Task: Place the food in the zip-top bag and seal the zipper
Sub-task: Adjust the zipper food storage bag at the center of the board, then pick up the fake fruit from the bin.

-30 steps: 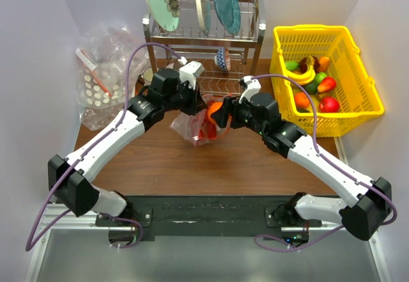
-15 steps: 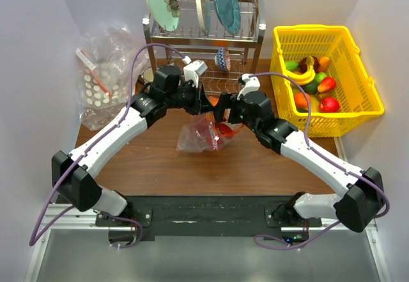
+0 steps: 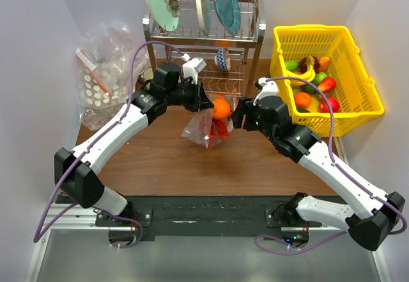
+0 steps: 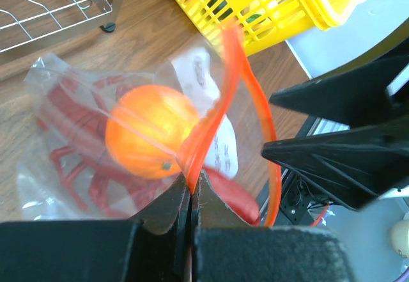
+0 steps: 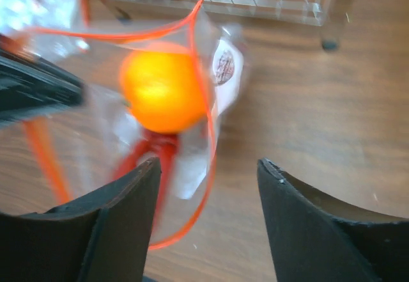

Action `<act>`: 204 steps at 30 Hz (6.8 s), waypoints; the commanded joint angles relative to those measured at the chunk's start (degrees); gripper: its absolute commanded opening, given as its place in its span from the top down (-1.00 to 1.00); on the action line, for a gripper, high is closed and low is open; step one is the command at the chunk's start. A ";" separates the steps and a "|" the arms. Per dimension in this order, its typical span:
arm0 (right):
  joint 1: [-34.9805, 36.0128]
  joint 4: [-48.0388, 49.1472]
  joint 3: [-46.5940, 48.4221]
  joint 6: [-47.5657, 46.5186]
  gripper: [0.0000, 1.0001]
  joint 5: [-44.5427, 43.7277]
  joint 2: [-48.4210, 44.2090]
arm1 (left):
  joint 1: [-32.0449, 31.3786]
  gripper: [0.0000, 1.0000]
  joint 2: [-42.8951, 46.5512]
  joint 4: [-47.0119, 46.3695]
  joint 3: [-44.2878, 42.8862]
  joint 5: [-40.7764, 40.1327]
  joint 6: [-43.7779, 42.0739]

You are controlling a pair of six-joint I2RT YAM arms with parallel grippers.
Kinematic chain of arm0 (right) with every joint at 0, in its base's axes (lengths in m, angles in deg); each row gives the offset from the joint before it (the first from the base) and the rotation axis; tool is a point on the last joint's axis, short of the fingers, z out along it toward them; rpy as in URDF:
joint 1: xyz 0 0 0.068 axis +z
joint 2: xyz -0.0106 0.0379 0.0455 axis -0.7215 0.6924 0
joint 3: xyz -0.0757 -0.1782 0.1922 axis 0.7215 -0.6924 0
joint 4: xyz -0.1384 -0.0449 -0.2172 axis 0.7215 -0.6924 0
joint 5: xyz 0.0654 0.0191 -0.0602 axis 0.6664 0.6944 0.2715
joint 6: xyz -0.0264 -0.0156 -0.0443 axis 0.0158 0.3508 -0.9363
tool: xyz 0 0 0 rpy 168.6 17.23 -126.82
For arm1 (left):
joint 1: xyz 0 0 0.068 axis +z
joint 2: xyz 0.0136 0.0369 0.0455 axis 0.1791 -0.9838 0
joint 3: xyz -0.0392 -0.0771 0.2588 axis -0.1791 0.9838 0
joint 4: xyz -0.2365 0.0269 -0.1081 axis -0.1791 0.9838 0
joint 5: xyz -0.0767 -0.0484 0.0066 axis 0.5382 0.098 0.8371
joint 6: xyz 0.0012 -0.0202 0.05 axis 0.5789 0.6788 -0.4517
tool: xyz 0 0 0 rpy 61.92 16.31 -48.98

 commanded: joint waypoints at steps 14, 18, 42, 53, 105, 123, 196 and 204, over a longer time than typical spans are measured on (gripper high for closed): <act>0.11 -5.80 1.62 3.00 1.00 0.60 5.46 | 0.74 1.00 1.67 0.67 -4.11 -3.01 -1.88; 0.02 -13.97 18.71 -2.09 1.00 -3.63 6.68 | 0.74 1.00 1.06 2.87 -2.79 -6.53 -3.89; 0.11 -11.35 14.82 -1.76 0.87 1.64 13.98 | 0.74 1.00 0.88 13.86 -8.33 -29.73 -13.66; 0.02 -7.39 21.19 -3.42 0.96 4.28 13.61 | 0.65 1.00 -0.44 14.04 -9.81 -31.68 -14.89; 0.02 -14.23 18.58 -4.56 -0.07 3.32 7.92 | 0.39 1.00 6.50 2.35 2.40 -24.46 -14.98; -27.98 -20.67 33.10 -8.96 0.10 -18.05 8.87 | 0.39 1.00 10.28 -5.12 10.74 -22.89 -15.24; -52.54 8.94 9.19 5.54 0.26 7.26 13.73 | 1.53 1.00 11.95 -8.64 16.02 -20.33 -14.10; -52.27 19.05 6.20 6.32 0.35 39.64 4.84 | 1.61 1.00 11.69 -8.64 16.02 -20.33 -14.10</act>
